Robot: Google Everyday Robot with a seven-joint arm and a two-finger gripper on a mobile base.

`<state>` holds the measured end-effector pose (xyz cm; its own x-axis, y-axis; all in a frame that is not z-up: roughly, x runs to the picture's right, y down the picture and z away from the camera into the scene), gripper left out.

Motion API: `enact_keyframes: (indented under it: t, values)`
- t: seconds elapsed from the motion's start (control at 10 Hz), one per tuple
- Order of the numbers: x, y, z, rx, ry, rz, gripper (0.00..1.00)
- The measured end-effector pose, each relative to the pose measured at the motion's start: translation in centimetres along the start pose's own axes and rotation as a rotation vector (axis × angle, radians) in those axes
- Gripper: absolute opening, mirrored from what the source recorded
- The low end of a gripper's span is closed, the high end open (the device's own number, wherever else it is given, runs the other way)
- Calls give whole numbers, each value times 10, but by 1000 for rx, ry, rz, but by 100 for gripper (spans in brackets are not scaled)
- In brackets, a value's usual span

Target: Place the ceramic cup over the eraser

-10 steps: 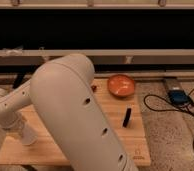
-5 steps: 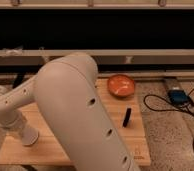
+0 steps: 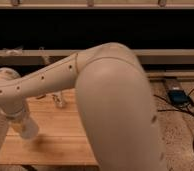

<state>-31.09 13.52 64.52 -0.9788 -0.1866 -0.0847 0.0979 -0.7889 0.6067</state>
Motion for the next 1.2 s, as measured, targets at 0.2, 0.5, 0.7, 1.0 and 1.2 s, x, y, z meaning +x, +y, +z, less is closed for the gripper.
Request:
enact_keyframes:
  t: [0.2,0.5,0.7,1.0,1.2]
  values:
    - [-32,24,-28,-25,20,58,0]
    - [-89,76,-69,-84,35,177,0]
    - [-134,114,-92,-125,30,278,0]
    - [-206,150,-111,-170,8,414,0]
    - [-248,159,-115,-185,-11,494,0]
